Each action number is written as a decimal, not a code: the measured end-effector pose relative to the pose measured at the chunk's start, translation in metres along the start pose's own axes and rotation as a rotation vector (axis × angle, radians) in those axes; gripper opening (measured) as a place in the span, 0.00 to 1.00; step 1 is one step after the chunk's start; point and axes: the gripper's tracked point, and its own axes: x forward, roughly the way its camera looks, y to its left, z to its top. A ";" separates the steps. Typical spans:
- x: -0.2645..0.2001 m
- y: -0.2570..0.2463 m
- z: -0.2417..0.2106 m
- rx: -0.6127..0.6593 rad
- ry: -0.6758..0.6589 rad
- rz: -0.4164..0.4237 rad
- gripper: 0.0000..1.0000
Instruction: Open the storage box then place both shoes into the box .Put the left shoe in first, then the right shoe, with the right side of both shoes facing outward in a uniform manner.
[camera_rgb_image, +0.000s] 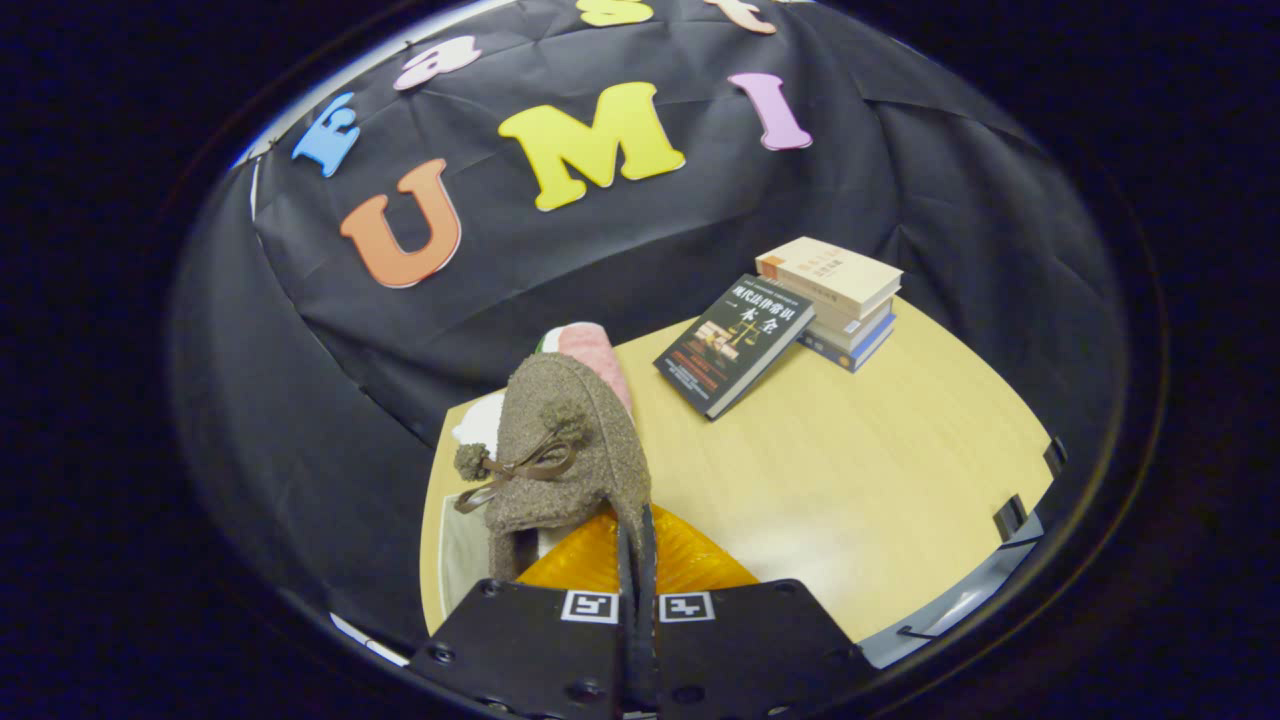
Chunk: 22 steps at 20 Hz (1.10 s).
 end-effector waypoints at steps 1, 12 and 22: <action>0.005 0.012 -0.008 -0.012 0.011 0.004 0.00; 0.057 0.053 -0.072 -0.123 0.096 -0.062 0.00; 0.078 0.048 -0.075 -0.149 0.068 -0.071 0.11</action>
